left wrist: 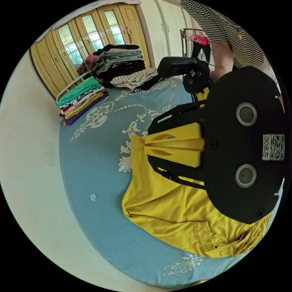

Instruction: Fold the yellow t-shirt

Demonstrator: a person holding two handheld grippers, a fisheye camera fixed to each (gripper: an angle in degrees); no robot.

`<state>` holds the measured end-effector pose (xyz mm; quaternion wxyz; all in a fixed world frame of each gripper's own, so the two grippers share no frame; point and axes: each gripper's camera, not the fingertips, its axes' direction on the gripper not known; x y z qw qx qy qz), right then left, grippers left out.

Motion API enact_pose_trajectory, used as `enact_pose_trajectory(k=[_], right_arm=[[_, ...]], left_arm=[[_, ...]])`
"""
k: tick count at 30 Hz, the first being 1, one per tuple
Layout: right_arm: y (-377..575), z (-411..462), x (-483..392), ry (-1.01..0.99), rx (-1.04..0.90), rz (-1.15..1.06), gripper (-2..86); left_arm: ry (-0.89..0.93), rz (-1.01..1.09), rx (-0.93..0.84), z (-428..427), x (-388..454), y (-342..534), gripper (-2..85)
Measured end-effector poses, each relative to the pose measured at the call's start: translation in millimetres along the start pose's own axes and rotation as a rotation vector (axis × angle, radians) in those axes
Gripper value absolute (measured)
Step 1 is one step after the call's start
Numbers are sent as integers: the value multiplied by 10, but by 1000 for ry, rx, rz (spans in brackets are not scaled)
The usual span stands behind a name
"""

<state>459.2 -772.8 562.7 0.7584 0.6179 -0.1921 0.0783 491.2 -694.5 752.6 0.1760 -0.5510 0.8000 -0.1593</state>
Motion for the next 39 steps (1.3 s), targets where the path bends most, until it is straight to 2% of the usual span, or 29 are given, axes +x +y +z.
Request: enact_pose_trajectory(k=[4, 11, 19, 26, 30, 33, 35, 39], right_arm=[[-120, -606, 82, -42, 3, -77, 22], [-408, -1616, 570, 145, 0, -99, 17], [-460, -1349, 1142, 228, -145, -11, 9], [-381, -1230, 1536, 212, -77, 113, 3], [-393, -1342, 1560, 222, -15, 147, 1], [-393, -1409, 1478, 251, 24, 139, 1], [-407, -1337, 1296, 248, 20, 84, 1], [-460, -914, 821, 257, -68, -59, 1]], left_arm=[[161, -57, 133, -359, -248, -248, 13], [234, -96, 188, -468, -502, -592, 15], [216, -174, 61, -71, -821, -611, 31], [201, -142, 45, -220, -850, -460, 75], [96, -69, 106, -834, -830, -53, 79], [-20, -104, 129, -1289, -961, 514, 73], [-89, -178, 116, -1508, -1079, 911, 64], [-176, -470, 132, -2000, -1305, 1982, 55]])
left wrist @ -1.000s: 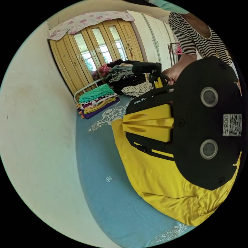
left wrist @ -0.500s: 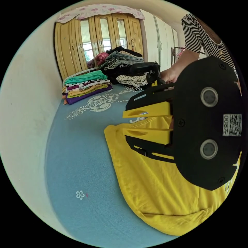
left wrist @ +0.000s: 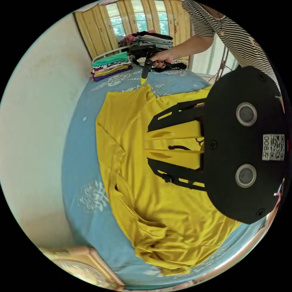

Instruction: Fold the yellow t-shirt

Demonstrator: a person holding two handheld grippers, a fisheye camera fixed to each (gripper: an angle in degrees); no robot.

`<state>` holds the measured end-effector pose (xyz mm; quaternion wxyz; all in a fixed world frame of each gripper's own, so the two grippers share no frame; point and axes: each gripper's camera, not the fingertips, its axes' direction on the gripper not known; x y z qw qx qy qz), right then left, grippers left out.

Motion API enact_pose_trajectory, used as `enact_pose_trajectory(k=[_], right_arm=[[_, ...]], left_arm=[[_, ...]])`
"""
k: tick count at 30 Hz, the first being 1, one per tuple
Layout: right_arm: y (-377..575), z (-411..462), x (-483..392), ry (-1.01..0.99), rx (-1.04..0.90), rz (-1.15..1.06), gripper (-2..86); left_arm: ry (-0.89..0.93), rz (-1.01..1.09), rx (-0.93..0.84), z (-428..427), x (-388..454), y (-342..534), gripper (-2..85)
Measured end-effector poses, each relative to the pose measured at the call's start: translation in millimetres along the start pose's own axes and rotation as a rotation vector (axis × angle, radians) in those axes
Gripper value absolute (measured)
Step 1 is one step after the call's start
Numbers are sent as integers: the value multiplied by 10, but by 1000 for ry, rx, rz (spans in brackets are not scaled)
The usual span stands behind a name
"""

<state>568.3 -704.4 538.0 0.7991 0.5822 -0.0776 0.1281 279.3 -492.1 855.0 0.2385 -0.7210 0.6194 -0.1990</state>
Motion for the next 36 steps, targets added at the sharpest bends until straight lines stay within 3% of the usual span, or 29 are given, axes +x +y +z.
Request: enact_pose_trajectory(k=[7, 16, 20, 22, 28, 33, 36], right_arm=[[-229, 985, -1293, -48, -226, -310, 4], [-655, 1796, -2451, -24, -322, -487, 17], [-892, 1924, -2718, 100, -284, -511, 16], [-1011, 1989, -2772, 151, -281, -518, 14], [-1463, 2413, -3020, 324, -378, -599, 5], [-1985, 2563, -3329, 435, -405, -664, 3], [-2357, 2398, -3472, 502, -255, -631, 4]], left_arm=[[-81, -610, 222, -1039, -1286, 1386, 60], [-153, -827, 291, -1613, -1995, 1949, 58], [-40, -642, 330, -1723, -1709, 1856, 40], [81, -399, 305, -1655, -1319, 1611, 24], [-78, -57, 14, -1244, -751, 719, 6], [-156, -53, 93, -1567, -682, 61, 4], [-172, -110, 222, -1903, -678, -106, 5]])
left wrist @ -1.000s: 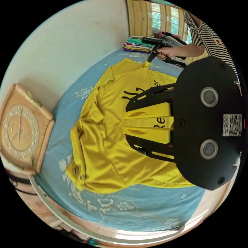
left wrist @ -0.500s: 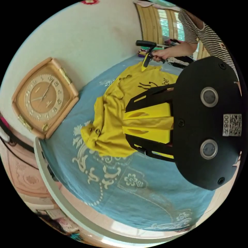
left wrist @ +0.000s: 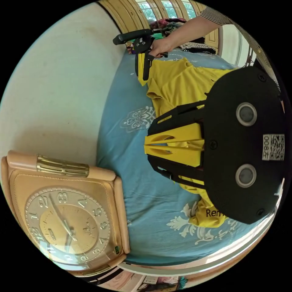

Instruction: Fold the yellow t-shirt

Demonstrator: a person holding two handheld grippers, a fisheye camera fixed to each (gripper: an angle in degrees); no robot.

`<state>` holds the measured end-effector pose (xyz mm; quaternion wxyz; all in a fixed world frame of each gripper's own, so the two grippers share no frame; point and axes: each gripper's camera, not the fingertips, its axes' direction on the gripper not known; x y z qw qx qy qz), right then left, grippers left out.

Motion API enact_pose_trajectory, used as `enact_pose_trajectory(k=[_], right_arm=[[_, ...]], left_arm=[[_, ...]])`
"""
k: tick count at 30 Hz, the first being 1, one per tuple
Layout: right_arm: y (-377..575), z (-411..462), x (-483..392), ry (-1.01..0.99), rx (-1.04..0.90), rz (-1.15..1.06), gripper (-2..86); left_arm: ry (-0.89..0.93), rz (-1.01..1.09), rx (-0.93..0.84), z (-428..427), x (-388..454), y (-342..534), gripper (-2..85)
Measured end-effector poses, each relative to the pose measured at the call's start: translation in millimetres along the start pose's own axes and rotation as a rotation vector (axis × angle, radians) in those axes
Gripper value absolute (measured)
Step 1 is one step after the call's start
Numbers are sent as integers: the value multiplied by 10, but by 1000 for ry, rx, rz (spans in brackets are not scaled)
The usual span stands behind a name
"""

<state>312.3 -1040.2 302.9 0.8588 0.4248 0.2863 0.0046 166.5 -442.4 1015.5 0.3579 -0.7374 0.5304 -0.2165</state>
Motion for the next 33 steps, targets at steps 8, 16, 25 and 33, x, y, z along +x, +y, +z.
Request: enact_pose_trajectory(k=[8, 16, 25, 33], right_arm=[[90, -35, -62, -57, 35, -65, 36], [-15, 163, -30, -103, -4, -98, 41], [-130, -172, -4, -65, 75, -141, 4], [-219, -252, 43, -72, 99, -144, 3]], left_arm=[[56, 157, -80, -132, 344, 399, 47], [11, 139, -175, -92, 273, 418, 29], [27, 134, 34, -660, 449, 221, 15], [94, 211, -120, -482, 533, 225, 88]])
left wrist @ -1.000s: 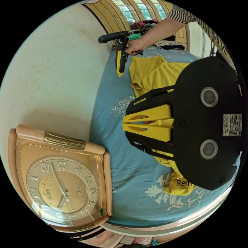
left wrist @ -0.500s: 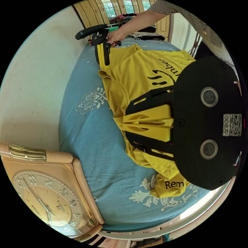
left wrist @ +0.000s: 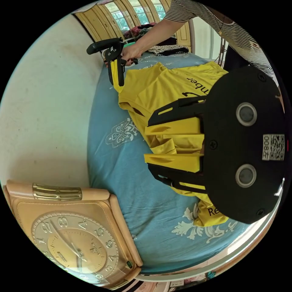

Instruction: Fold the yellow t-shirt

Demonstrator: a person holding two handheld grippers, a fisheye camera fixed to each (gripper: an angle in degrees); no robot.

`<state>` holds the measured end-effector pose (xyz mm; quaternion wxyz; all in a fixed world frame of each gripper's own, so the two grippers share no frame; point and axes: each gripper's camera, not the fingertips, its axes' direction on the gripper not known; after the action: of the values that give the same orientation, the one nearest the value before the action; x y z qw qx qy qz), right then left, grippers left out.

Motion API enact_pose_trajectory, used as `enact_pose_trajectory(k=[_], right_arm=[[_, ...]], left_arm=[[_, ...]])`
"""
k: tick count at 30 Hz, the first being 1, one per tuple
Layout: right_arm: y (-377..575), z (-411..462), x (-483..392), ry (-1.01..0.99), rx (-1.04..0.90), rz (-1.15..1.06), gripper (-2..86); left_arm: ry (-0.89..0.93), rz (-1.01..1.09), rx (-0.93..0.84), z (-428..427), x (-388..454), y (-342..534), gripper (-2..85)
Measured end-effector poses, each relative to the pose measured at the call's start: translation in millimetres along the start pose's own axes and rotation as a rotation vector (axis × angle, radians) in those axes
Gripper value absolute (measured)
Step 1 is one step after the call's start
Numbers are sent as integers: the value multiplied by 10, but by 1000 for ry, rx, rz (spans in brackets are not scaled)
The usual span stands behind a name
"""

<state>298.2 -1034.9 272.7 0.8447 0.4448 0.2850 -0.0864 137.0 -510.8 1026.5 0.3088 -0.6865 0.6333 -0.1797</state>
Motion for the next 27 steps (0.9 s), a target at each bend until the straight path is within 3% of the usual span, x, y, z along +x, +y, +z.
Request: enact_pose_trajectory(k=[5, 9, 14, 17, 20, 27], right_arm=[[52, 35, 121, -17, 6, 31, 3], [66, -16, 170, -34, 28, 39, 2], [126, -199, 242, -44, 98, 53, 2], [128, -132, 286, -61, 83, 66, 2], [131, -59, 289, -58, 71, 64, 2], [188, -104, 419, -96, 116, 102, 1]], left_arm=[[-47, 41, -114, 102, 63, 91, 53], [-123, 37, -67, -71, 82, 78, 17], [-105, 50, 14, -290, 115, -46, 44], [-55, 85, -105, -107, 141, -56, 76], [-101, 77, -202, 70, 147, 34, 48], [-125, 22, 31, -366, 116, 106, 23]])
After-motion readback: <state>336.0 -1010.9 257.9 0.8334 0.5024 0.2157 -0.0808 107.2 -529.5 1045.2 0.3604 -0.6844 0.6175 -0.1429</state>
